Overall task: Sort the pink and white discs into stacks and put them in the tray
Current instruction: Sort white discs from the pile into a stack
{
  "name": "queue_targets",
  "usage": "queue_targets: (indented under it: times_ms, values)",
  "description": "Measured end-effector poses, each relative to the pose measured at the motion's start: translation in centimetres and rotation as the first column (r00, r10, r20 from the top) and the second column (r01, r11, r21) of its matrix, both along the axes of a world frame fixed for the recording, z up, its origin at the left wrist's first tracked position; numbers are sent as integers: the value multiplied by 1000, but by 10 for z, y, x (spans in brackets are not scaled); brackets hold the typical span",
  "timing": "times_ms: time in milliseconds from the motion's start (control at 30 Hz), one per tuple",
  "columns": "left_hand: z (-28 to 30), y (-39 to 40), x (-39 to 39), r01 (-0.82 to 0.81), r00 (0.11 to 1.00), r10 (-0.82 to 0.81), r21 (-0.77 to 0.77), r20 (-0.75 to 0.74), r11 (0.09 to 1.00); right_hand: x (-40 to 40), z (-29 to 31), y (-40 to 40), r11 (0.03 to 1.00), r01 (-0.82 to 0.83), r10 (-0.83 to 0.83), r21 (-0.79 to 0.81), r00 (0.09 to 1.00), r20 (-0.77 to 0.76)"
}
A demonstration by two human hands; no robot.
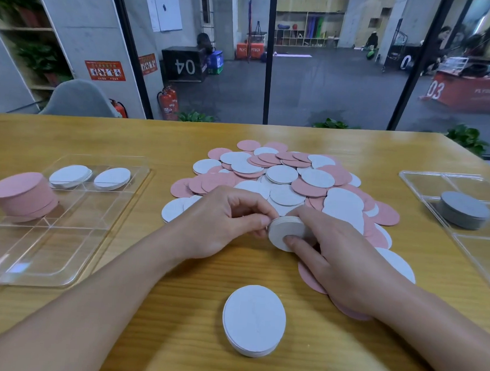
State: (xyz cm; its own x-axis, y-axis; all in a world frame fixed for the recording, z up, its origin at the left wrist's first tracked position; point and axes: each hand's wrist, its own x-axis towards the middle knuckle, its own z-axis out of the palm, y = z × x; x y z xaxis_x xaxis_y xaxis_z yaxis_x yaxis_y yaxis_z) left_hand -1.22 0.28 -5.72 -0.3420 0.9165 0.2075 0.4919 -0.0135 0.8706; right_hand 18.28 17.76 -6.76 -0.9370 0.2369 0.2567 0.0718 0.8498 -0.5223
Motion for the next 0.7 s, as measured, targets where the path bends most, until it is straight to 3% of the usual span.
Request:
queue_targets:
  times_ms: [67, 167, 300, 367, 567, 700]
  values:
    - [-3, 1, -2, -94, 991, 93, -2, -96, 996, 0, 1, 1, 1000, 4, -4, -12, 1000, 0]
    - [-7, 0, -12, -296, 906, 275, -16, -322, 955, 0, 2, 0, 1000, 6, -6, -11, 1000, -4]
    - [-11, -3, -22, -320, 792, 186, -136, -582, 937, -1, 3, -1, 1000, 3, -3, -27, 1000, 8]
    - [-8, -5, -20, -329, 800, 174, -177, -573, 928, -1, 3, 0, 1000, -1, 2, -31, 1000, 8]
    - [2, -12, -22, -346, 865, 293, -62, -408, 936, 0, 3, 2, 1000, -9, 9, -29, 1000, 2]
    - [-3, -10, -26, -344, 850, 278, -72, -448, 936, 0, 2, 3, 999, -15, 15, -39, 1000, -13]
